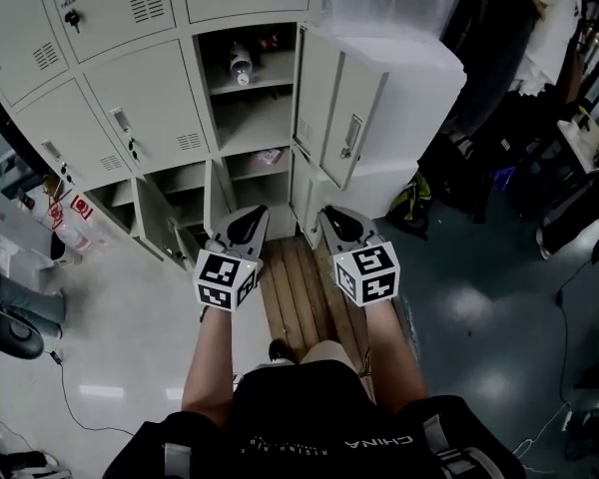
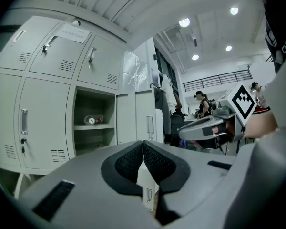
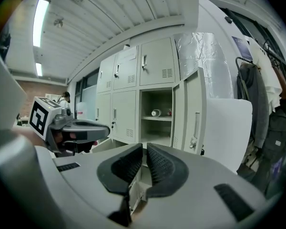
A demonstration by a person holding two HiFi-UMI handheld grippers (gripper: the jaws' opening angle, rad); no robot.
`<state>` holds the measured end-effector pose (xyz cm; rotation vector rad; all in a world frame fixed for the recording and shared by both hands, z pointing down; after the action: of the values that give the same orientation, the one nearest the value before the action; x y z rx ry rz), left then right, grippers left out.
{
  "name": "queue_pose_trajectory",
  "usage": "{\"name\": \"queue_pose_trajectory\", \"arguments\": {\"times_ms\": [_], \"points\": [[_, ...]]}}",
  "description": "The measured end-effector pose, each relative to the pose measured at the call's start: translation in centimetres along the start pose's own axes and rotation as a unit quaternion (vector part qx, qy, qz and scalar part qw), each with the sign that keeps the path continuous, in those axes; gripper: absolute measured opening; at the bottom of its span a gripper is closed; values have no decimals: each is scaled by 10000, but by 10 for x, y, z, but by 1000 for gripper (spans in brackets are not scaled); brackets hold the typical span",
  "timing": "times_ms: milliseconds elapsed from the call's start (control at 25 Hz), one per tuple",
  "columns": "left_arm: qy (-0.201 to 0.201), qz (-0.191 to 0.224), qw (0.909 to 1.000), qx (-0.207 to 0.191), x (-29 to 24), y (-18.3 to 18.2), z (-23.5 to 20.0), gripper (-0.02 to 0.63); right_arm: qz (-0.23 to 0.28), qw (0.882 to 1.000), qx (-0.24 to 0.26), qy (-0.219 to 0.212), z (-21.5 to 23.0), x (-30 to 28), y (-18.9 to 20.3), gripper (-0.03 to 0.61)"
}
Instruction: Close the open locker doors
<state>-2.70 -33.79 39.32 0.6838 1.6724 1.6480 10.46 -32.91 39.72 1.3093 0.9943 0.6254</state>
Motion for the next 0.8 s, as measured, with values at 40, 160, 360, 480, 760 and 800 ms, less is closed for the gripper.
{"name": "queue_pose_trajectory", "arguments": {"times_ms": [40, 160, 360, 480, 760, 800], "points": [[-19, -21, 10000, -26, -4, 0, -4, 21, -10, 10000, -1, -17, 2, -5, -2, 51], [-103, 10, 9999, 11, -14, -6, -16, 21, 16, 10000, -27, -81, 12, -20, -12, 51], [-331, -17, 9994, 119, -29, -6, -25, 21, 105, 9993, 88, -347, 20, -42, -25, 51], [-297, -123, 9995, 77, -38, -8, -23, 21, 131, 9987, 85, -480, 27, -51, -33, 51], [-289, -184, 9994, 10, -52, -13, -18, 20, 168, 9973, 69, -715, 36, -62, -40, 51], [-300, -195, 9994, 6, -53, -13, -18, 20, 169, 9971, 59, -742, 36, -62, -40, 51]]}}
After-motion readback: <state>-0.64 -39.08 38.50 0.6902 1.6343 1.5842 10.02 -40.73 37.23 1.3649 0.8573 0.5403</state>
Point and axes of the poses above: the fingertips, and each gripper's own axes: x backward along the fingers, z to its right, y out of its underside, the point moved 2 cm from there along x, backward along the fingers, and after that the axes turned 1 degree about x, right-handed, at the moved point
